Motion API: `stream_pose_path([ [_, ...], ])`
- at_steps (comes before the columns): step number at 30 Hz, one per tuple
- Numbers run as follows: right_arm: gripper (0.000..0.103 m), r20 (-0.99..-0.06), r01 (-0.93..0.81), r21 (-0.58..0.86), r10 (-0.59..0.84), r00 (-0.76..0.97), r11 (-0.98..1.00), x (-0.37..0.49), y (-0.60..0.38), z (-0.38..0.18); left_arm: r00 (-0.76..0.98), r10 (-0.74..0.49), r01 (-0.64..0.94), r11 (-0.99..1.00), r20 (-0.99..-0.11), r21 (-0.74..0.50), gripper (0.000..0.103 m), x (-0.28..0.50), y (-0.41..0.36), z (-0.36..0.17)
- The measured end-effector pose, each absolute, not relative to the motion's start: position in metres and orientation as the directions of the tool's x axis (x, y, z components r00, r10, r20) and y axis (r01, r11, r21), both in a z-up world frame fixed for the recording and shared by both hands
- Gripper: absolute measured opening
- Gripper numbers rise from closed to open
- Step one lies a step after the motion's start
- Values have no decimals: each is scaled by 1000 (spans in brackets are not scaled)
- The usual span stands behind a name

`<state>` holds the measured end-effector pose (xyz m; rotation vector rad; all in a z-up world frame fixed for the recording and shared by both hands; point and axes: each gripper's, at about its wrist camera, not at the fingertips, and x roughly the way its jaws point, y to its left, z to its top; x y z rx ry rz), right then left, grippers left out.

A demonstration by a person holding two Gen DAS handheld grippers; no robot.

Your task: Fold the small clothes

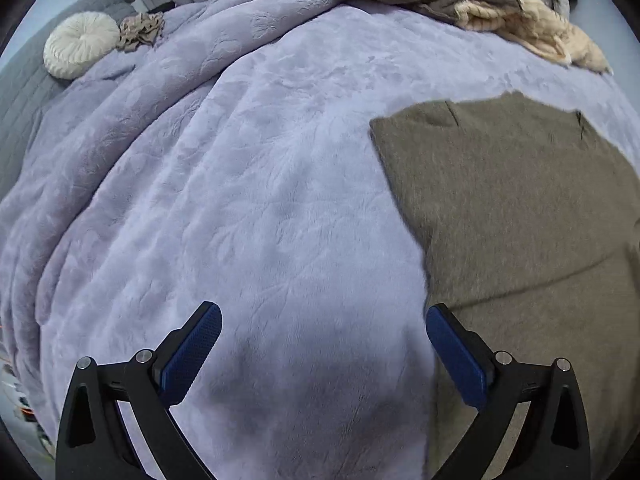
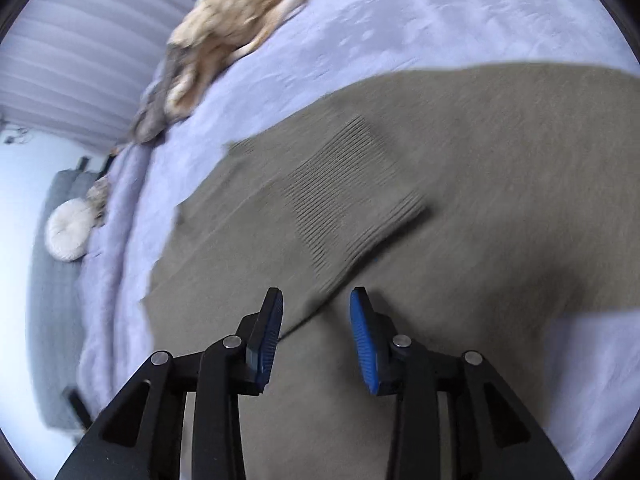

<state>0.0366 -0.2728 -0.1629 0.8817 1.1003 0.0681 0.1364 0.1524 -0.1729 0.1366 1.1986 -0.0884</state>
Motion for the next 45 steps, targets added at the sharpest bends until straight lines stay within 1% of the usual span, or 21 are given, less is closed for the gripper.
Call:
stream_pose_path([
  [2, 40, -679, 303, 727, 577, 453, 616, 34, -229, -167, 314, -116, 125, 989, -942, -80, 103, 167, 151, -178],
  [5, 40, -588, 245, 809, 718, 372, 535, 43, -150, -184, 272, -230, 116, 972, -934, -206, 103, 206, 134, -195],
  [10, 39, -527, 257, 849, 763, 374, 461, 73, -63, -218, 201, -264, 89, 964, -944, -251, 80, 242, 118, -220],
  [11, 39, -525, 267, 850, 761, 381, 453, 77, -57, -224, 208, -276, 94, 961, -939, -261, 68, 244, 118, -219],
  [12, 39, -522, 278, 852, 757, 393, 443, 81, -51, -229, 213, -278, 100, 960, -937, -262, 48, 244, 118, -218],
  [13, 39, -514, 285, 856, 756, 404, 430, 84, -48, -232, 214, -295, 113, 954, -931, -276, 36, 245, 119, -216],
  [14, 33, -511, 293, 858, 756, 410, 421, 87, -47, -235, 206, -327, 124, 944, -922, -306, 17, 245, 120, -212],
  [15, 23, -504, 300, 862, 758, 413, 410, 91, -45, -235, 204, -341, 134, 938, -918, -319, 13, 247, 121, -208],
  [16, 6, -494, 300, 867, 763, 417, 398, 94, -43, -233, 215, -340, 155, 938, -916, -311, 13, 247, 122, -204],
  [20, 6, -515, 231, 857, 757, 401, 461, 101, -26, -219, 231, -299, 200, 946, -926, -255, 13, 250, 125, -206],
  [25, 6, -558, 280, 829, 745, 366, 484, 100, -22, -248, 257, -305, 202, 945, -917, -257, 13, 251, 133, -214],
  [32, 9, -653, 180, 756, 701, 287, 630, 83, -55, -210, 342, -199, 172, 974, -918, -147, 13, 234, 147, -186],
  [33, 11, -673, 177, 735, 674, 305, 654, 78, -71, -202, 355, -202, 172, 974, -913, -148, 13, 230, 146, -180],
  [34, 20, -695, 185, 711, 638, 330, 679, 73, -91, -194, 369, -203, 174, 974, -907, -148, 13, 224, 145, -173],
  [35, 38, -714, 200, 689, 604, 355, 697, 69, -110, -190, 380, -197, 175, 975, -904, -139, 13, 218, 143, -168],
  [37, 54, -749, 263, 639, 507, 427, 723, 62, -157, -177, 381, -169, 182, 978, -909, -106, 15, 208, 132, -161],
  [38, 54, -760, 294, 621, 468, 451, 727, 61, -178, -174, 379, -156, 184, 979, -912, -91, 32, 204, 125, -160],
  [39, 54, -775, 344, 598, 413, 477, 724, 60, -204, -171, 383, -140, 180, 981, -913, -75, 72, 198, 117, -157],
  [40, 54, -783, 387, 587, 377, 494, 711, 60, -223, -172, 399, -132, 173, 983, -908, -67, 89, 191, 112, -155],
  [41, 54, -787, 429, 585, 353, 506, 688, 60, -239, -174, 424, -137, 175, 982, -895, -67, 98, 183, 105, -150],
  [45, 54, -772, 546, 617, 303, 558, 567, 64, -294, -183, 447, -138, 198, 979, -884, -53, 98, 162, 76, -143],
])
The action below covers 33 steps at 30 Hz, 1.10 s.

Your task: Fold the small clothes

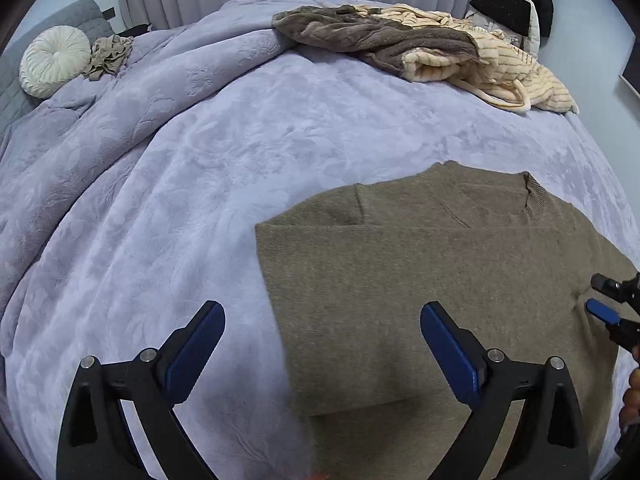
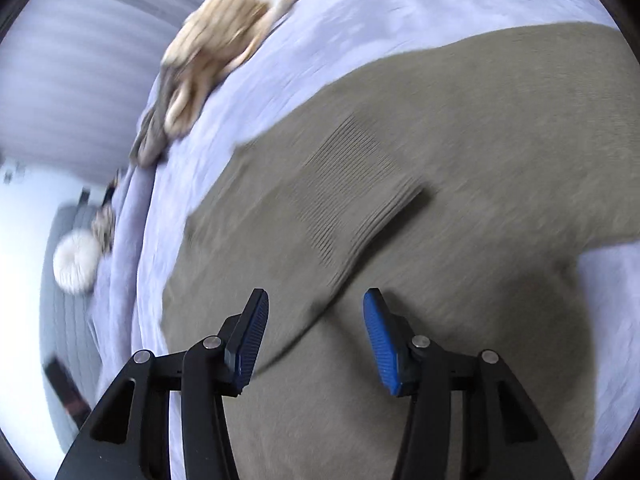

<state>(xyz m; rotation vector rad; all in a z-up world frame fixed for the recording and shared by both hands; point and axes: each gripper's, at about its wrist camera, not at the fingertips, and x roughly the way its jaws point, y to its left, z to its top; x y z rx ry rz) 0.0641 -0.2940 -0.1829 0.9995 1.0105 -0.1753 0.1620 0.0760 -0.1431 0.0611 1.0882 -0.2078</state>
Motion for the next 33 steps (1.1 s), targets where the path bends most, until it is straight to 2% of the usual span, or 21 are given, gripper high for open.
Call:
stream_pose_path([
  [1, 53, -767, 558, 627, 303, 566, 544, 64, -301, -185, 443, -134, 193, 980, -886, -52, 98, 159, 70, -142],
  [3, 23, -749, 561, 650, 303, 590, 513, 66, -308, -187, 442, -117, 174, 984, -889, -43, 98, 154, 61, -141],
  [4, 4, -758, 565, 636, 288, 585, 526, 67, -310, -186, 442, -108, 166, 985, -891, -37, 98, 153, 57, -141],
  [8, 3, -820, 632, 558, 239, 521, 537, 41, -328, -197, 348, -103, 157, 986, -932, -50, 98, 151, 41, -159],
  [11, 2, -776, 624, 627, 303, 554, 466, 15, -342, -202, 334, -91, 201, 979, -938, -23, 98, 141, 22, -164],
  [15, 6, -766, 560, 634, 335, 548, 533, -2, -351, -191, 325, -124, 290, 957, -937, -26, 98, 121, -10, -162],
  [16, 10, -768, 551, 631, 339, 544, 546, -5, -352, -189, 313, -137, 305, 952, -940, -38, 98, 117, -20, -162],
  [18, 28, -750, 540, 653, 358, 556, 531, -18, -360, -184, 283, -169, 324, 943, -944, -71, 98, 111, -38, -163],
  [19, 43, -737, 536, 669, 367, 568, 515, -23, -363, -183, 272, -178, 337, 938, -945, -80, 98, 108, -48, -164],
  [20, 47, -725, 528, 682, 372, 580, 505, -34, -367, -181, 268, -184, 348, 934, -946, -83, 98, 105, -59, -164],
  [25, 49, -672, 501, 737, 412, 615, 454, -31, -372, -182, 255, -220, 390, 914, -942, -108, 98, 93, -103, -163],
  [27, 49, -626, 461, 777, 457, 632, 428, -8, -366, -187, 246, -235, 385, 914, -940, -128, 98, 91, -113, -163],
  [30, 48, -633, 474, 773, 464, 619, 422, 26, -361, -204, 254, -241, 367, 920, -936, -137, 98, 88, -120, -158],
  [31, 45, -633, 478, 773, 458, 624, 418, 30, -362, -208, 258, -242, 364, 921, -935, -139, 98, 86, -120, -156],
  [32, 21, -634, 478, 772, 445, 632, 419, 32, -363, -210, 262, -237, 363, 923, -936, -132, 98, 85, -120, -155],
  [33, 5, -660, 496, 748, 423, 621, 440, 32, -364, -212, 266, -230, 363, 924, -936, -124, 98, 84, -119, -154],
])
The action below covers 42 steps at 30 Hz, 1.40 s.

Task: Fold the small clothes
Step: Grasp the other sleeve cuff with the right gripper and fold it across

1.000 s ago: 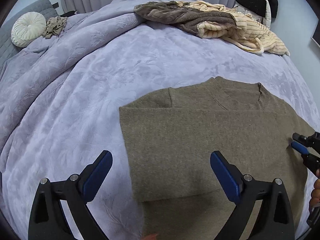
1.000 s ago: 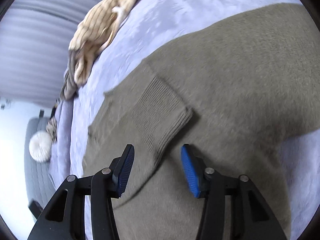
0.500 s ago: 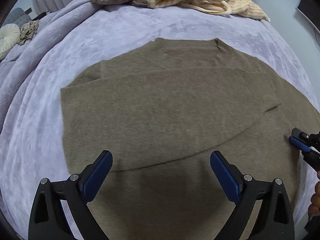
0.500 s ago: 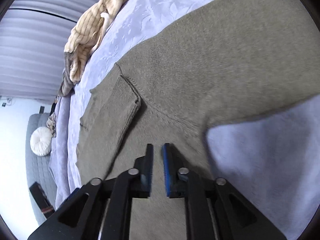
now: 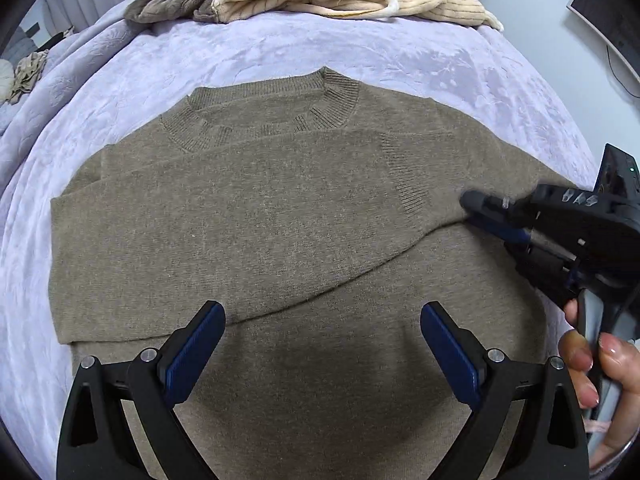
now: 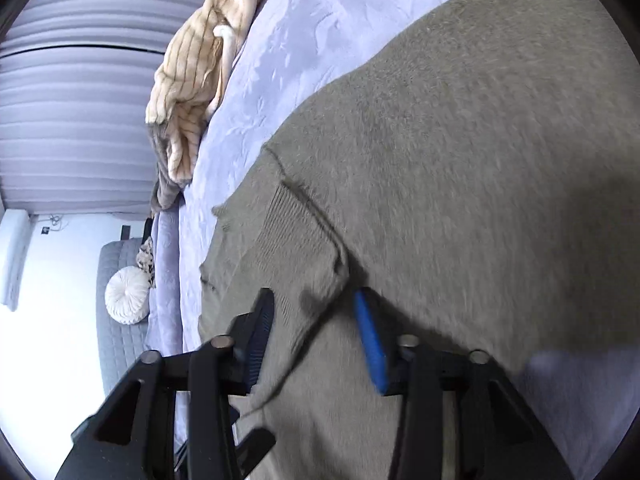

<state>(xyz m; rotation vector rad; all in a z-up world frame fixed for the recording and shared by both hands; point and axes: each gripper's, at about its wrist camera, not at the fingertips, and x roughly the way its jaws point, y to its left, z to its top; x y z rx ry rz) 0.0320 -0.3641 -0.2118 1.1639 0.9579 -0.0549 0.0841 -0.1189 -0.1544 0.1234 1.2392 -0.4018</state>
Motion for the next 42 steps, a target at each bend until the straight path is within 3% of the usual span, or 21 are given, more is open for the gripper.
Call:
stream_pose_path([
  [9, 10, -671, 461, 736, 446, 592, 495, -10, -373, -199, 211, -209, 334, 933, -955, -131, 98, 83, -125, -174],
  [11, 34, -683, 488, 725, 418, 599, 486, -36, -388, -192, 208, -216, 346, 928, -954, -134, 98, 82, -134, -173],
  [13, 44, -676, 508, 731, 385, 628, 456, -63, -406, -186, 203, -227, 370, 918, -952, -140, 98, 79, -146, -171],
  [22, 46, -738, 706, 655, 25, 675, 269, -193, -510, -161, 199, -260, 439, 886, -945, -152, 98, 77, -182, -162],
  [27, 47, -674, 677, 730, -58, 736, 97, -214, -553, -174, 189, -279, 443, 880, -941, -172, 98, 78, -192, -162],
  [32, 49, -582, 578, 812, -42, 812, -80, -204, -573, -190, 180, -302, 428, 881, -936, -202, 98, 81, -182, -161],
  [34, 43, -536, 532, 840, -16, 844, -109, -193, -572, -189, 189, -311, 413, 886, -931, -212, 98, 85, -177, -158],
  [35, 26, -511, 509, 855, 4, 859, -103, -181, -567, -185, 195, -313, 401, 890, -930, -216, 98, 87, -171, -156],
  [37, 6, -456, 460, 886, 76, 887, -59, -153, -556, -175, 213, -313, 375, 901, -925, -219, 98, 92, -152, -153],
  [42, 6, -380, 319, 918, 292, 878, 237, -46, -495, -122, 259, -288, 304, 930, -922, -205, 98, 101, -108, -149],
])
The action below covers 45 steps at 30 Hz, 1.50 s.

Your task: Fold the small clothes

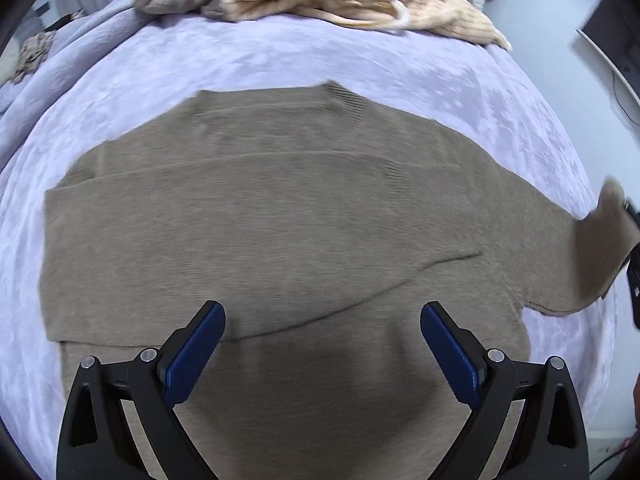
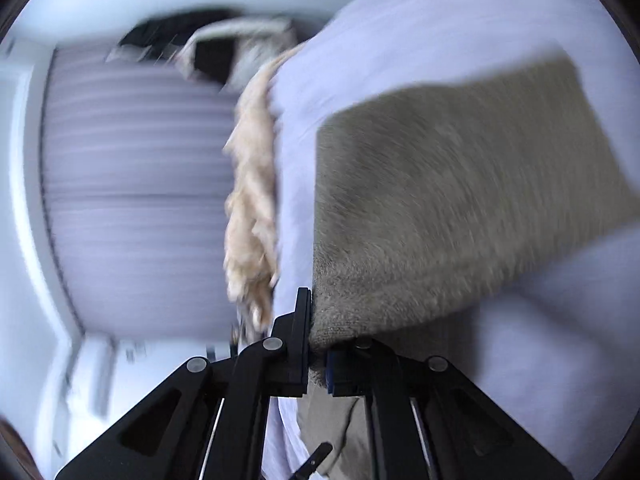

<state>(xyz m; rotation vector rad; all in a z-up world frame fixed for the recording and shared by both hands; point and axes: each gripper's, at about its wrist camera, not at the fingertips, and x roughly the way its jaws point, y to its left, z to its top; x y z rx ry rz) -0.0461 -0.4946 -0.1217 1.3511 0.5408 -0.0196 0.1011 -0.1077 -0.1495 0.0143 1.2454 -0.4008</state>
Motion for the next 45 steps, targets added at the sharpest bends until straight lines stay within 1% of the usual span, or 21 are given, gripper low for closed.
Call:
stream_pose_path([
  [3, 6, -427, 212, 859, 427, 797, 466, 22, -424, -94, 282, -263, 247, 949, -923, -195, 98, 104, -73, -150],
  [6, 6, -529, 95, 761, 529, 663, 642, 78, -331, -90, 292, -231, 186, 966, -928, -182, 98, 104, -41, -156],
  [9, 6, -664, 45, 666, 564, 490, 745, 114, -246, -127, 295, -200, 131, 977, -934, -168, 98, 101, -11, -161],
  [12, 10, -779, 120, 588, 521, 348, 800, 128, -208, -174, 293, -174, 89, 984, -940, -154, 98, 95, 14, -169],
  [13, 12, -797, 152, 575, 508, 326, 804, 124, -207, -188, 291, -168, 77, 985, -942, -152, 98, 93, 21, -172],
  [15, 19, -762, 199, 624, 533, 367, 756, 117, -216, -190, 285, -165, 55, 986, -944, -156, 98, 87, 38, -177],
  [16, 34, -747, 223, 645, 542, 385, 731, 112, -224, -187, 280, -167, 45, 986, -945, -161, 98, 85, 47, -179],
  [17, 44, -730, 253, 664, 538, 421, 704, 104, -233, -183, 277, -171, 37, 985, -946, -167, 98, 83, 54, -181],
  [18, 45, -725, 276, 668, 520, 453, 691, 94, -241, -177, 275, -174, 31, 984, -945, -173, 98, 82, 58, -182],
  [21, 45, -736, 370, 653, 437, 517, 661, 93, -267, -166, 282, -183, 23, 983, -942, -184, 98, 80, 72, -181],
  [22, 39, -737, 392, 653, 425, 525, 648, 98, -272, -165, 286, -188, 23, 982, -940, -189, 98, 79, 76, -181],
  [23, 12, -741, 393, 648, 420, 524, 653, 103, -272, -163, 291, -191, 24, 981, -938, -192, 98, 79, 79, -179],
  [24, 6, -753, 370, 625, 405, 519, 687, 112, -267, -157, 297, -194, 24, 980, -935, -195, 98, 78, 82, -177],
  [27, 6, -782, 171, 510, 371, 501, 843, 128, -218, -131, 312, -206, 26, 978, -928, -209, 98, 78, 93, -172],
  [31, 9, -831, -105, 393, 401, 386, 914, 122, -138, -132, 307, -222, 1, 973, -926, -233, 98, 84, 102, -172],
  [33, 16, -893, -194, 289, 337, 299, 937, 114, -106, -147, 302, -234, -13, 968, -924, -249, 98, 87, 105, -173],
  [34, 26, -905, -207, 265, 317, 284, 942, 110, -101, -151, 300, -243, -13, 966, -922, -259, 98, 87, 106, -173],
  [35, 31, -904, -209, 271, 323, 279, 940, 104, -100, -153, 297, -253, -8, 964, -921, -268, 98, 88, 104, -173],
  [38, 35, -874, -121, 399, 417, 250, 909, 83, -129, -159, 276, -308, 26, 949, -910, -314, 98, 93, 95, -176],
  [42, 36, -831, 124, 533, 490, 263, 837, 51, -195, -171, 226, -393, 31, 917, -891, -397, 98, 107, 77, -185],
  [45, 39, -784, 303, 613, 515, 346, 730, 24, -254, -176, 194, -460, 34, 886, -866, -463, 98, 124, 62, -191],
])
